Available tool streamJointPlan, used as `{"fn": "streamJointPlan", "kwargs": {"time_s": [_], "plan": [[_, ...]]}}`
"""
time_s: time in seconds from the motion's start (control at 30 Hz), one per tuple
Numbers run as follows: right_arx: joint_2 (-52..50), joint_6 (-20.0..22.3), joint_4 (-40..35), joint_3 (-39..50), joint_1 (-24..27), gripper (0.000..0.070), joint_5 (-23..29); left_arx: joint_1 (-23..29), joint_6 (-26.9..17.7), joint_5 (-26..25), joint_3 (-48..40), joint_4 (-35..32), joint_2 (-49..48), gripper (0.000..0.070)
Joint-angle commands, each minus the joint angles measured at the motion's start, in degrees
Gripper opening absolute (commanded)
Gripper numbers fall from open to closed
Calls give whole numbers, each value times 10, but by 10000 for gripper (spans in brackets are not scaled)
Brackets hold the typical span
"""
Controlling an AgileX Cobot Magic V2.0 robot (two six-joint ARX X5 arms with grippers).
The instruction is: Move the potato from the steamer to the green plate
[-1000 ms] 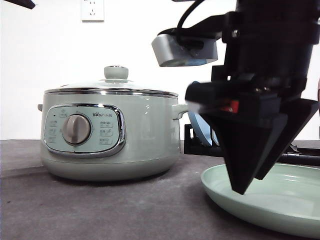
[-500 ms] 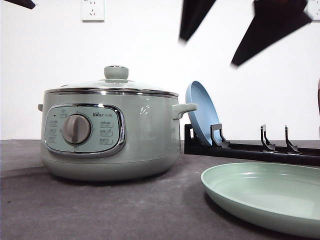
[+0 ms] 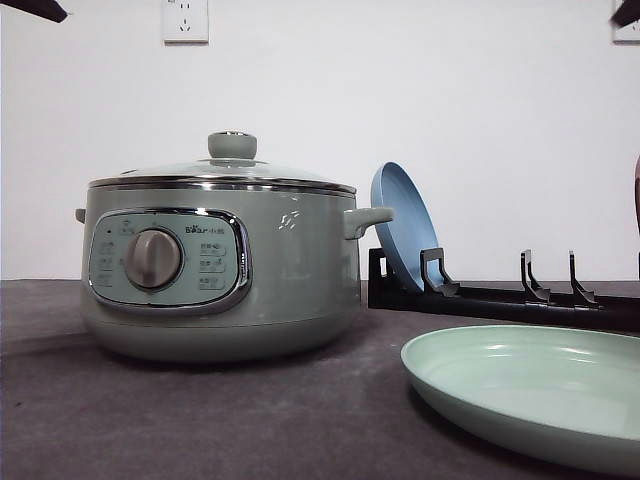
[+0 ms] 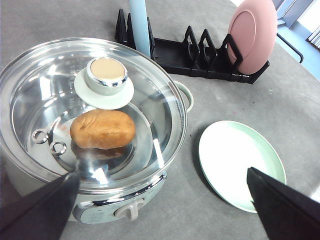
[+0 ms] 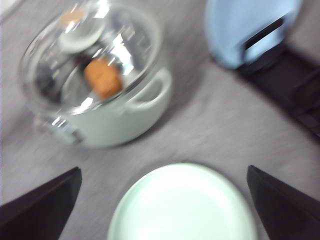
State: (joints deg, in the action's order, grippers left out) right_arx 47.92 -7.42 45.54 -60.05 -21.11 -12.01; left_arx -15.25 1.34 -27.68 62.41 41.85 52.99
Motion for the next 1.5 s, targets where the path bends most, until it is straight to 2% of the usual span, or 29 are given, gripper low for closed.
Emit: {"fn": "streamJointPlan", "kwargs": {"time_s": [0.0,0.2,0.3,0.4,0.63,0.73,0.87,0.97,1.17,1.47], "plan": [[-10,16,-1,8,13,672,-7,-2,-8,-5,12,-5,6,675],[-86,13,-3,84,55,672,-57,-2,-7,-5,12,-2,6,675],[-125,-7,-3,114,60,672,-82,-2,-7,-5,12,2,6,675],[-155,-26,2,124,60,672,-92,-2,-7,-2,12,1,6,665],[-185,-30,27,124,60,672,-93,-4,-7,41,34,11,17,662],[-186,-32,28,124,60,672,-103,-8,-7,54,70,34,42,660],[-186,-38,27,124,60,672,-109,-20,-10,67,141,75,98,618],[-186,-39,27,124,60,672,-109,-32,-18,81,194,99,146,618],[-186,-38,27,124,60,672,-109,-63,-23,142,292,141,246,618],[-186,-38,25,124,60,672,-109,-90,-40,173,396,181,379,618]]}}
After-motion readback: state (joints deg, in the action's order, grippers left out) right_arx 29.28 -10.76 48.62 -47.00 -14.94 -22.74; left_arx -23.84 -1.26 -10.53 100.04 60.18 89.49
